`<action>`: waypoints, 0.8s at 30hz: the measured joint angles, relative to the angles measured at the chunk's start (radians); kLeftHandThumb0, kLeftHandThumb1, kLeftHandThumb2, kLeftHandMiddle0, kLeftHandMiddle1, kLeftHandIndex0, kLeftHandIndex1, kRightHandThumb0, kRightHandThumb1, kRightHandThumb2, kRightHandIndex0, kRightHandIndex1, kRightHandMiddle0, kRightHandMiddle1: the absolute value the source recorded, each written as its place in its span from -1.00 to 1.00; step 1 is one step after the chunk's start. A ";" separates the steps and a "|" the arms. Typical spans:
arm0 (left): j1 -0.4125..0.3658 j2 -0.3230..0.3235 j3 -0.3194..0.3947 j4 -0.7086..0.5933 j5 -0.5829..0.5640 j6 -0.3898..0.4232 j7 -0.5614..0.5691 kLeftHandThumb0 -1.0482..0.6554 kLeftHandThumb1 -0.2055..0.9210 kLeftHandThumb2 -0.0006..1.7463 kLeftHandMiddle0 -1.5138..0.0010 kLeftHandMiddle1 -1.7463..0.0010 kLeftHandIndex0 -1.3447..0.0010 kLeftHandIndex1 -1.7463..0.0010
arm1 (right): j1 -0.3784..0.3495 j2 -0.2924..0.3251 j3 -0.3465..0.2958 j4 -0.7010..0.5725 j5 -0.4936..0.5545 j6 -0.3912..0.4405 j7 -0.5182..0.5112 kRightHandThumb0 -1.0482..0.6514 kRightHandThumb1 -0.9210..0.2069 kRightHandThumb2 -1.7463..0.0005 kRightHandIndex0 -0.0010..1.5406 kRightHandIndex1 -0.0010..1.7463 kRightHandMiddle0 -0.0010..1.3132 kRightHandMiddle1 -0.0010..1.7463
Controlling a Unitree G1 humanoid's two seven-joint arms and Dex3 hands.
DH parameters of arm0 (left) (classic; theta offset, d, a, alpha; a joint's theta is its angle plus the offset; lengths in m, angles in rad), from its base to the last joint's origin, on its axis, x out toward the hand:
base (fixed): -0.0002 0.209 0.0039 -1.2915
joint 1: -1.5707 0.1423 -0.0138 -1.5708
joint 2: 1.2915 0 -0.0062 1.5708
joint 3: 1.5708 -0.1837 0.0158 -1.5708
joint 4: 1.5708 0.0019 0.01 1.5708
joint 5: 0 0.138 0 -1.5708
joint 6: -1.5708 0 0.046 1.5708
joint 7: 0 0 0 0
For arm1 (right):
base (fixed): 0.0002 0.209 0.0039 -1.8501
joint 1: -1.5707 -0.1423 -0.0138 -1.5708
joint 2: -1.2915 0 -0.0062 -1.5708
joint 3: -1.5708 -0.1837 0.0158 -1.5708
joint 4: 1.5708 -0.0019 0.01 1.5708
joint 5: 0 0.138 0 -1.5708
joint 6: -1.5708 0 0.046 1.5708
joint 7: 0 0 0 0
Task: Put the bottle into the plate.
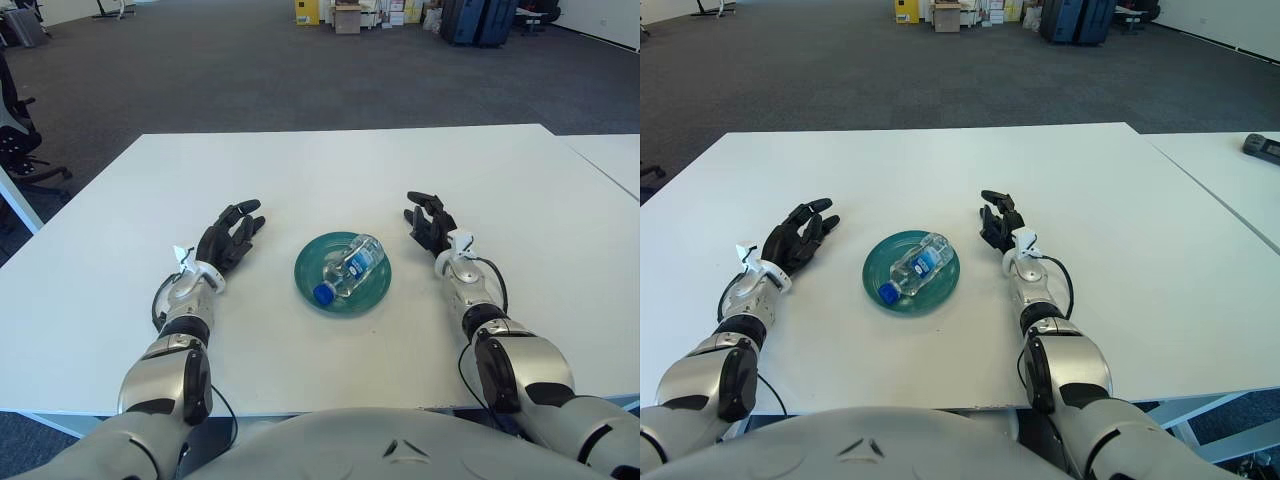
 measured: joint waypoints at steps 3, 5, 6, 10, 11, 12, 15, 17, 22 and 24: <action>-0.004 0.004 0.002 0.008 0.000 0.003 -0.005 -0.42 0.75 -0.20 0.34 0.15 0.53 -0.22 | -0.003 0.006 0.004 0.000 -0.009 0.004 -0.005 -0.62 -1.00 0.01 -0.38 -0.98 -1.00 -0.08; -0.006 0.007 0.003 0.010 0.000 0.005 -0.007 -0.41 0.73 -0.19 0.33 0.14 0.52 -0.23 | -0.004 0.008 0.006 0.000 -0.013 0.004 -0.010 -0.61 -1.00 0.01 -0.39 -0.99 -1.00 -0.08; -0.007 0.008 0.003 0.011 0.000 0.007 -0.008 -0.41 0.72 -0.18 0.32 0.13 0.52 -0.23 | -0.004 0.010 0.007 0.000 -0.013 0.004 -0.011 -0.61 -1.00 0.01 -0.39 -0.99 -1.00 -0.09; -0.009 0.013 0.004 0.013 0.000 0.015 -0.009 -0.40 0.70 -0.16 0.32 0.11 0.51 -0.24 | -0.004 0.014 0.009 0.000 -0.014 0.004 -0.014 -0.61 -1.00 0.01 -0.39 -0.99 -1.00 -0.09; -0.009 0.013 0.004 0.013 0.000 0.016 -0.009 -0.40 0.70 -0.15 0.32 0.11 0.51 -0.24 | -0.004 0.014 0.009 0.000 -0.015 0.004 -0.014 -0.61 -1.00 0.01 -0.39 -0.99 -1.00 -0.09; -0.010 0.013 0.005 0.013 0.000 0.016 -0.009 -0.40 0.70 -0.14 0.32 0.11 0.51 -0.24 | -0.004 0.014 0.010 0.000 -0.015 0.004 -0.015 -0.61 -1.00 0.02 -0.39 -0.99 -1.00 -0.09; -0.010 0.014 0.005 0.013 0.000 0.017 -0.009 -0.40 0.70 -0.14 0.32 0.10 0.53 -0.24 | -0.005 0.014 0.012 0.000 -0.016 0.003 -0.019 -0.62 -1.00 0.03 -0.38 -0.98 -1.00 -0.06; -0.010 0.014 0.006 0.013 0.000 0.017 -0.009 -0.40 0.70 -0.13 0.33 0.10 0.53 -0.24 | -0.005 0.014 0.015 0.000 -0.018 0.003 -0.021 -0.63 -1.00 0.04 -0.37 -0.98 -1.00 -0.04; -0.010 0.014 0.006 0.013 0.001 0.017 -0.009 -0.40 0.69 -0.12 0.34 0.10 0.54 -0.24 | -0.005 0.014 0.019 0.000 -0.022 0.001 -0.026 -0.64 -1.00 0.05 -0.34 -0.97 -1.00 0.00; -0.010 0.014 0.006 0.013 0.001 0.017 -0.009 -0.40 0.69 -0.11 0.34 0.10 0.55 -0.24 | -0.005 0.014 0.020 0.000 -0.022 0.001 -0.027 -0.64 -1.00 0.05 -0.33 -0.97 -1.00 0.01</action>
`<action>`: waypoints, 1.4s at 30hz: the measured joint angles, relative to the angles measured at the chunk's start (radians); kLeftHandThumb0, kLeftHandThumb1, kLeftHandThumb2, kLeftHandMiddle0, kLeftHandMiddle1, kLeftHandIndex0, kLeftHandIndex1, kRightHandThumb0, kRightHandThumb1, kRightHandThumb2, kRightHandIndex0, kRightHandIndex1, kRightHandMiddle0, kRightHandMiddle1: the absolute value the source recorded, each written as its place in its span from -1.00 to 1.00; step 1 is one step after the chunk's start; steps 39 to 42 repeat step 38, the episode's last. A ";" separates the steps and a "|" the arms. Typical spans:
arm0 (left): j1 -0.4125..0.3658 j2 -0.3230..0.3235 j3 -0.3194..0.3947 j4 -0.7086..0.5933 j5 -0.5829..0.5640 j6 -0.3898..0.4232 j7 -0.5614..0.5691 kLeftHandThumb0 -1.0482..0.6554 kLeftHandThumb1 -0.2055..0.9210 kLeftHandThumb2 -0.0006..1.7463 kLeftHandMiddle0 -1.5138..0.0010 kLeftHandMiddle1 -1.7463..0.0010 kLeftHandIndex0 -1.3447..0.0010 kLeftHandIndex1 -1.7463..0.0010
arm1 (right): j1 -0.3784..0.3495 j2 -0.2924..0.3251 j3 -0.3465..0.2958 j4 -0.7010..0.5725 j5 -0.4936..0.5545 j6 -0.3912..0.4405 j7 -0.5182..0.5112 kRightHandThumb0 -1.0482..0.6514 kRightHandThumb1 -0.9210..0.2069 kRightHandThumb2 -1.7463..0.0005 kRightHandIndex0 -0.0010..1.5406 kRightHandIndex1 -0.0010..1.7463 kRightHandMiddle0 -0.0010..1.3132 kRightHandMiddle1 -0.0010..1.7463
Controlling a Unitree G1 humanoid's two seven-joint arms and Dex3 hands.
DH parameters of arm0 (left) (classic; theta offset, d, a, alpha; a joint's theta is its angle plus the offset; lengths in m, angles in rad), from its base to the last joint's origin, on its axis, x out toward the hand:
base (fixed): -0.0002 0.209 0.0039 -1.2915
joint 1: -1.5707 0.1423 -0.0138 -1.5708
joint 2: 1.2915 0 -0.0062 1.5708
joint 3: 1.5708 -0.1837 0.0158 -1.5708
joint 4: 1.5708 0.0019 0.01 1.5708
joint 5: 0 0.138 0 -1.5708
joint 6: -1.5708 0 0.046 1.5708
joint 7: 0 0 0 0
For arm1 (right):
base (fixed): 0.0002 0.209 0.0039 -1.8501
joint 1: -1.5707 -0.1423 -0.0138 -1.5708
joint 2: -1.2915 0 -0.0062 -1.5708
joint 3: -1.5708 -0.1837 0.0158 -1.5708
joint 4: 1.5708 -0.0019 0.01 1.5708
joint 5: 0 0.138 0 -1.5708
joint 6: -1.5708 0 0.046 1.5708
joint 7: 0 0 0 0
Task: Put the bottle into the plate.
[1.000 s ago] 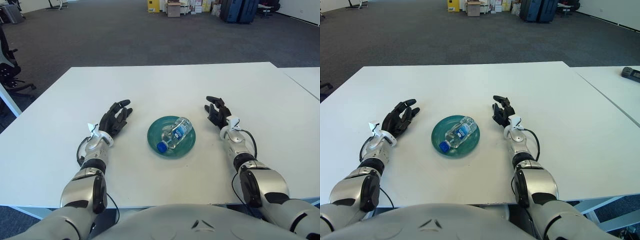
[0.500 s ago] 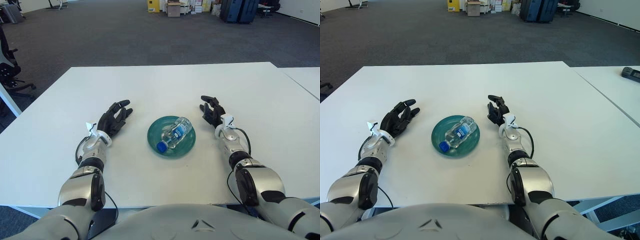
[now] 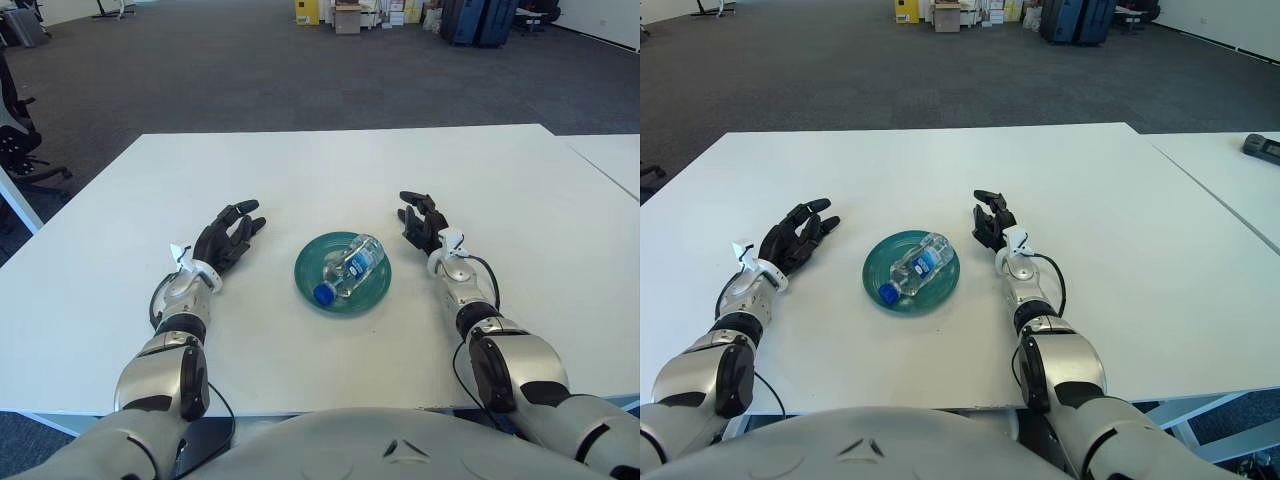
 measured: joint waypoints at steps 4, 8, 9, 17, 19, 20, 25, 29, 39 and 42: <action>0.000 0.000 0.000 0.000 0.001 0.000 0.000 -0.41 0.68 -0.10 0.35 0.10 0.56 -0.24 | 0.000 0.000 0.001 0.000 0.000 0.000 -0.001 -0.64 -1.00 0.06 -0.31 -0.96 -1.00 0.03; 0.000 0.000 0.000 0.000 0.001 -0.001 0.000 -0.41 0.68 -0.11 0.35 0.09 0.55 -0.24 | 0.000 -0.001 0.002 0.000 -0.001 -0.001 -0.001 -0.64 -1.00 0.06 -0.28 -0.95 -0.99 0.04; 0.000 0.000 0.000 0.000 0.001 -0.001 0.000 -0.41 0.68 -0.11 0.35 0.09 0.55 -0.24 | 0.000 -0.001 0.003 0.000 -0.002 -0.001 -0.002 -0.64 -1.00 0.06 -0.28 -0.95 -0.99 0.04; 0.000 0.000 0.000 0.000 0.001 -0.001 0.001 -0.41 0.69 -0.12 0.34 0.09 0.54 -0.25 | 0.000 -0.001 0.006 0.000 -0.003 -0.001 -0.008 -0.62 -1.00 0.06 -0.27 -0.94 -0.98 0.05; 0.000 0.000 0.000 0.000 0.001 -0.001 0.001 -0.41 0.69 -0.12 0.35 0.09 0.55 -0.24 | 0.000 -0.001 0.006 0.000 -0.003 -0.001 -0.008 -0.62 -1.00 0.06 -0.26 -0.94 -0.97 0.05; 0.000 0.000 0.000 0.000 0.001 -0.001 0.001 -0.41 0.69 -0.12 0.35 0.09 0.55 -0.24 | -0.001 -0.001 0.006 0.000 -0.003 -0.001 -0.008 -0.61 -1.00 0.06 -0.26 -0.94 -0.97 0.05; 0.000 -0.001 -0.001 0.000 0.002 -0.002 0.002 -0.41 0.70 -0.12 0.35 0.09 0.55 -0.24 | -0.001 -0.001 0.006 0.000 -0.003 -0.001 -0.008 -0.60 -1.00 0.06 -0.25 -0.94 -0.96 0.06; 0.000 -0.001 -0.002 0.000 0.003 -0.005 0.004 -0.42 0.70 -0.12 0.35 0.09 0.56 -0.24 | -0.001 -0.002 0.006 0.001 -0.003 0.000 -0.008 -0.59 -1.00 0.06 -0.24 -0.94 -0.97 0.06; -0.002 -0.005 -0.003 0.000 0.003 -0.007 0.012 -0.40 0.70 -0.12 0.35 0.09 0.57 -0.24 | -0.002 -0.005 0.005 0.003 -0.003 0.000 -0.007 -0.60 -1.00 0.06 -0.22 -0.93 -0.96 0.06; -0.002 -0.005 -0.003 0.000 0.003 -0.007 0.012 -0.40 0.70 -0.12 0.35 0.09 0.57 -0.24 | -0.002 -0.005 0.005 0.003 -0.003 0.000 -0.007 -0.60 -1.00 0.06 -0.22 -0.93 -0.96 0.06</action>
